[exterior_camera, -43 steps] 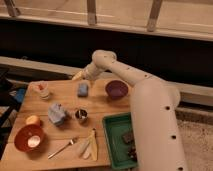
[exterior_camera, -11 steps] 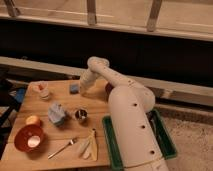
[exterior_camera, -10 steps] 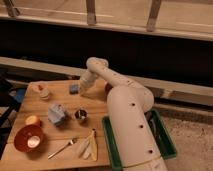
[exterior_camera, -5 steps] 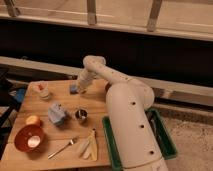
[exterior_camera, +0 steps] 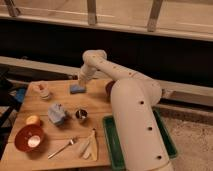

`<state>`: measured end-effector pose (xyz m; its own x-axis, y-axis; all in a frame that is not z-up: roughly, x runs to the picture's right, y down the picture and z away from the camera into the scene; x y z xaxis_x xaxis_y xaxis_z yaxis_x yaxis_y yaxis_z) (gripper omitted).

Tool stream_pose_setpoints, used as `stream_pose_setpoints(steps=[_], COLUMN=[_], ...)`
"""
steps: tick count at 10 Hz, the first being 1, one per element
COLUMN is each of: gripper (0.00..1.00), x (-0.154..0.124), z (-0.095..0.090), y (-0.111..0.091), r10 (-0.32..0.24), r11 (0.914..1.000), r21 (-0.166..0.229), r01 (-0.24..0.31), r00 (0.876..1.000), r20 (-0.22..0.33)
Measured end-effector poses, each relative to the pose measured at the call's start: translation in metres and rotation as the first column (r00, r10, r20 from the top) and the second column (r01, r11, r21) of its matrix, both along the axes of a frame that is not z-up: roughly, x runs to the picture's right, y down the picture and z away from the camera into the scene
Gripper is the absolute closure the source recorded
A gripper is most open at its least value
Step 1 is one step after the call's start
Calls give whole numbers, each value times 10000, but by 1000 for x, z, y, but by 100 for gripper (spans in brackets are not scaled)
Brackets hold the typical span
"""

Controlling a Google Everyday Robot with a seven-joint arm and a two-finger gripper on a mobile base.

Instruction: Place sponge in metal cup

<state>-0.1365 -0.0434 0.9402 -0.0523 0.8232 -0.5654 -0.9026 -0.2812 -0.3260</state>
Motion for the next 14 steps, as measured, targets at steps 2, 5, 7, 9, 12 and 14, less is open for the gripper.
stream_pose_setpoints(steps=[2, 5, 7, 9, 12, 14], gripper=[20, 20, 20, 20, 20, 20], x=[7, 9, 7, 0, -11, -20], z=[4, 14, 21, 29, 38, 41], y=[-8, -12, -8, 1, 12, 16], r10=[68, 159, 203, 194, 94, 46], r11=[10000, 9999, 9995, 9987, 9970, 9960], r21=[59, -57, -216, -471, -772, -894], r01=[-66, -161, -209, -201, -92, -30], r00=[9997, 9993, 9994, 9997, 10000, 9998], r20=[-228, -339, -296, -164, 18, 176])
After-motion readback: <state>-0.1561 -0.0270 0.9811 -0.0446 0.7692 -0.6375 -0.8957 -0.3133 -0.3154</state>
